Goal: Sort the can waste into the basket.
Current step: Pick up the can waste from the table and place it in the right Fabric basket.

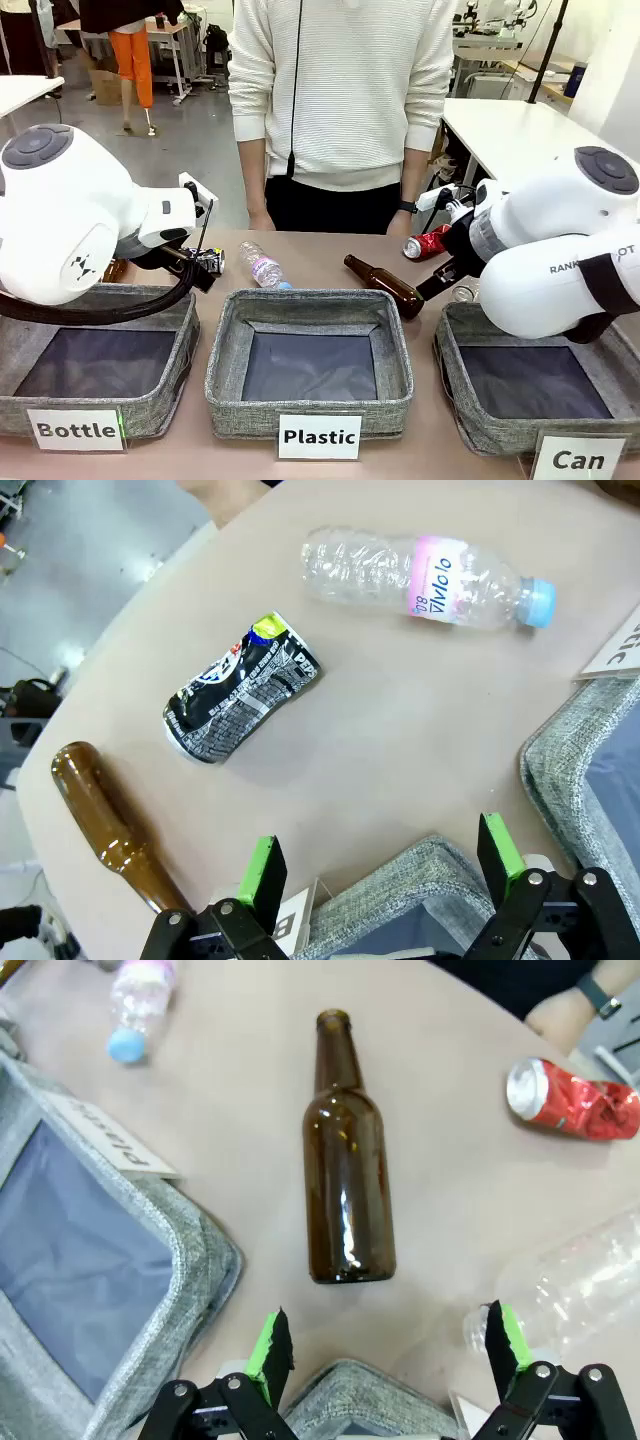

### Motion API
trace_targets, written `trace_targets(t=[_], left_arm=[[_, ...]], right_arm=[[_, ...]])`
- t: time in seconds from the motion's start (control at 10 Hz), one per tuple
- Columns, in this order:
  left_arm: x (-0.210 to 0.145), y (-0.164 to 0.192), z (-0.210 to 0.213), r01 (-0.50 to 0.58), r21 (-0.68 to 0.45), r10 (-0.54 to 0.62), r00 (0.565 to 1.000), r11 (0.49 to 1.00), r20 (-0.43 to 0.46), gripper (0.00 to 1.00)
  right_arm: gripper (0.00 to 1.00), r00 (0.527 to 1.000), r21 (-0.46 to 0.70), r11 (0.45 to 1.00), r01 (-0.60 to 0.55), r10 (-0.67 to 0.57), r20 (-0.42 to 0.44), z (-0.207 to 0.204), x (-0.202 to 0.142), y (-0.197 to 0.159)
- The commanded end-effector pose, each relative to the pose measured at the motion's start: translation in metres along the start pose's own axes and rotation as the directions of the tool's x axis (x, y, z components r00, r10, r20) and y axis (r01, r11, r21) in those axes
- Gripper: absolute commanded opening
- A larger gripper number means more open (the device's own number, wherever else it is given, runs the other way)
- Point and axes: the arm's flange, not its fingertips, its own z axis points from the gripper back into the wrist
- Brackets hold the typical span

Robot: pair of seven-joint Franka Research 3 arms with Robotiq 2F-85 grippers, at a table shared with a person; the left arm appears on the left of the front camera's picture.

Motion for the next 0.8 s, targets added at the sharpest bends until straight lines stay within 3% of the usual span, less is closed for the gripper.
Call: trace_targets(t=[0.0,0.7], left_arm=[[0.0000,0.0000,0.0001,0.000,0.000,0.000,1.000,1.000,0.000,1.00],[0.0000,0.0000,0.0001,0.000,0.000,0.000,1.000,1.000,0.000,1.00]], right_arm=[[1.00,1.000,0.000,1.000,0.000,0.000,0.000,0.0000,0.0000,0.0000],[1.00,1.000,0.000,1.000,0.000,0.000,0.000,0.0000,0.0000,0.0000]])
